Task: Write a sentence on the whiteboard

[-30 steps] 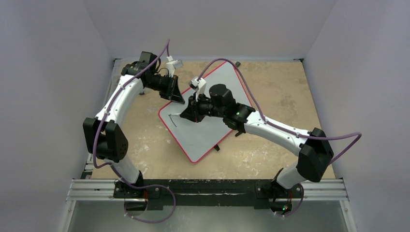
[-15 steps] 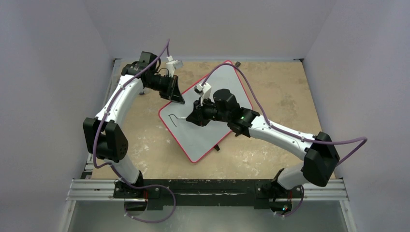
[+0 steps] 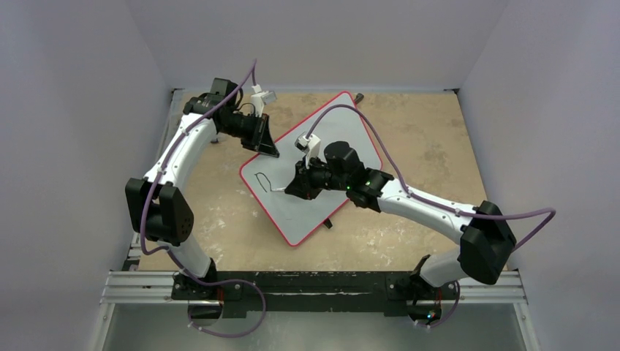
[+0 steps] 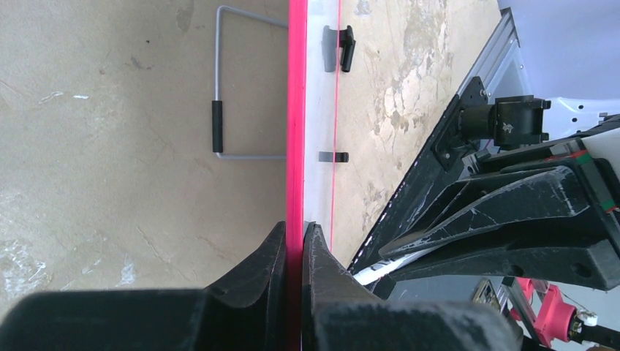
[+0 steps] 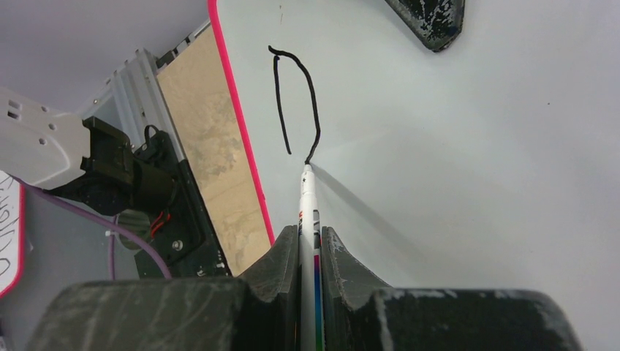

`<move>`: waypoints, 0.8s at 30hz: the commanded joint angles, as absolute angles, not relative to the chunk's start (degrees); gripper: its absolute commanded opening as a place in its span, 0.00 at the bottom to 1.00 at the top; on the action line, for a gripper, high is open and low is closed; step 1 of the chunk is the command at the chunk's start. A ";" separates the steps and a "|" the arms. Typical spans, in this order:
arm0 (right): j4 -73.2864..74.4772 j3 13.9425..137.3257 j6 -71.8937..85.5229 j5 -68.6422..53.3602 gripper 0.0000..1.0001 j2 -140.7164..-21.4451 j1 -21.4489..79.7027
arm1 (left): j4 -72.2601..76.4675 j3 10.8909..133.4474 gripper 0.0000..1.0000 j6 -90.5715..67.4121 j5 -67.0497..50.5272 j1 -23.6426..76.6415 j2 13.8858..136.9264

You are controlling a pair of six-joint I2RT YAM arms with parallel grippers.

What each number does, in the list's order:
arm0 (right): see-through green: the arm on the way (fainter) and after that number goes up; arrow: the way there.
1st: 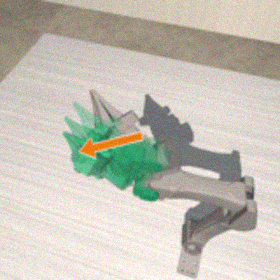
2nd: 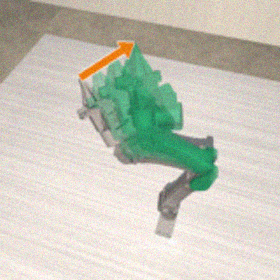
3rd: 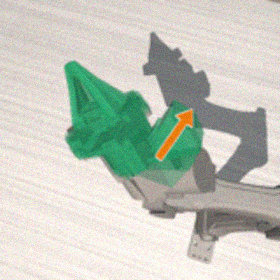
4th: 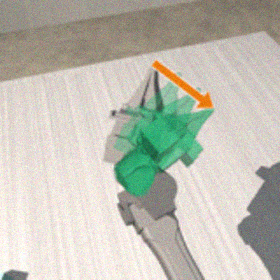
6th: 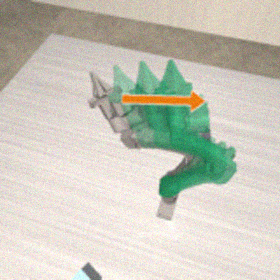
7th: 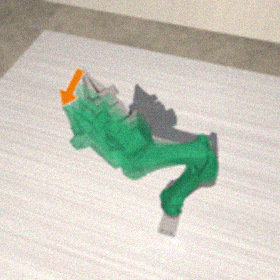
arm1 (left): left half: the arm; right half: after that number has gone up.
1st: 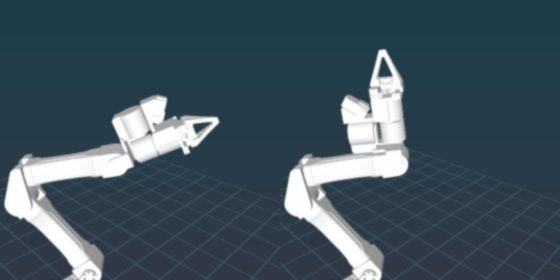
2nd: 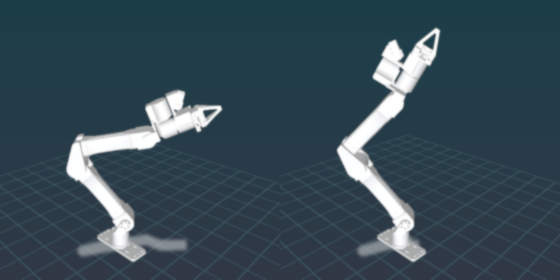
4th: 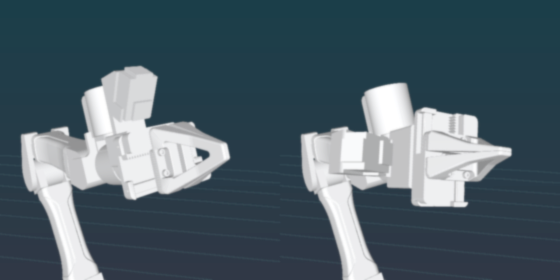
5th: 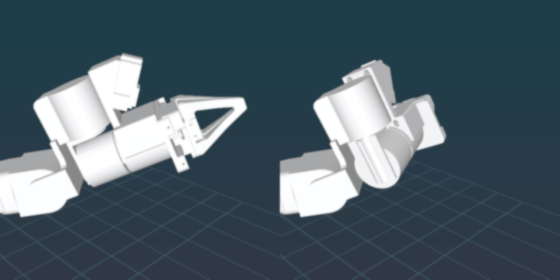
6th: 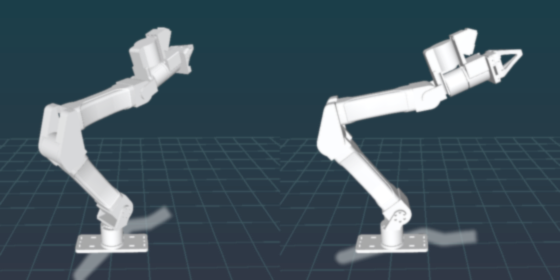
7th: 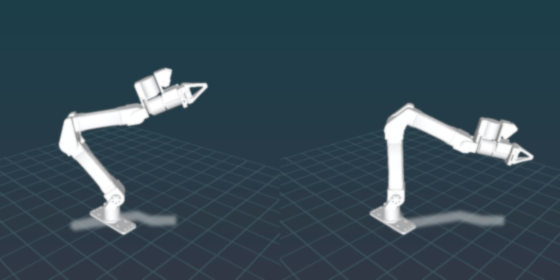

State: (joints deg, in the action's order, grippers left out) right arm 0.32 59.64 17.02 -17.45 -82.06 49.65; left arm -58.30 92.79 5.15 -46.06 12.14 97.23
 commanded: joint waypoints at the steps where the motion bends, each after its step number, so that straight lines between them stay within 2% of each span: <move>1: -1.28 58.86 17.02 -18.90 0.00 -81.49 49.31 | -57.10 92.12 0.00 8.83 -38.89 12.92 95.21; 24: -1.04 65.21 17.38 -21.83 0.00 -83.79 49.31 | -57.13 92.02 0.00 8.90 -38.76 13.01 95.20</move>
